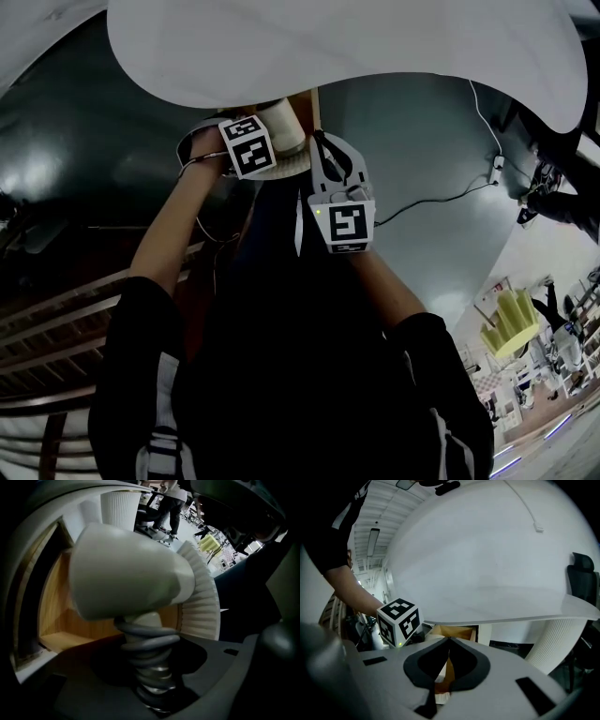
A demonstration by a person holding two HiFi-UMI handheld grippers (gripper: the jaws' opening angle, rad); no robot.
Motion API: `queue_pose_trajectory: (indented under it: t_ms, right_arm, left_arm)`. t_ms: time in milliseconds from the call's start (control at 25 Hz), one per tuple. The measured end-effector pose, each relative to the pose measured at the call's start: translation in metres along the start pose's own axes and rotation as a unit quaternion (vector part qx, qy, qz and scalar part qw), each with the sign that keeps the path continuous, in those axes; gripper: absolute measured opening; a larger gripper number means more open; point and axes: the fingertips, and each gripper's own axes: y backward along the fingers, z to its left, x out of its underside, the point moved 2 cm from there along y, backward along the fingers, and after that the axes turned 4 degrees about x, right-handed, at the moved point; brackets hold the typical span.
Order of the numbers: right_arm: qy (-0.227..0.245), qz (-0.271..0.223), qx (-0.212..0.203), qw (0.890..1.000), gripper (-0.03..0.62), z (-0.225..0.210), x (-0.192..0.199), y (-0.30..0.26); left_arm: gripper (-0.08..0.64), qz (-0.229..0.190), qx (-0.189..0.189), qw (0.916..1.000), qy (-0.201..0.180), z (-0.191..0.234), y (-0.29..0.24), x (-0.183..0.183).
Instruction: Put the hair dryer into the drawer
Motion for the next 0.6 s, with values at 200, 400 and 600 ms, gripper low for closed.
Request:
queue_pose_trajectory:
  t_ms: [200,400,600]
  right_arm:
    - [-0.002,0.012,-0.001,1.000,0.023,-0.004,0.007,-0.005]
    - [-0.004,0.017,0.000,1.000,0.023,-0.006,0.009,-0.008]
    - [0.001,0.024,0.003,1.000,0.025,-0.001,0.009,-0.007]
  left_arm:
    - [0.219,0.029,0.002,0.9996,0.004,0.006,-0.011,-0.003]
    - [0.219,0.047,0.010,0.9987,0.016,0.011,-0.023,-0.005]
    - [0.221,0.066,0.016,0.9972,0.032,0.010,-0.036,0.001]
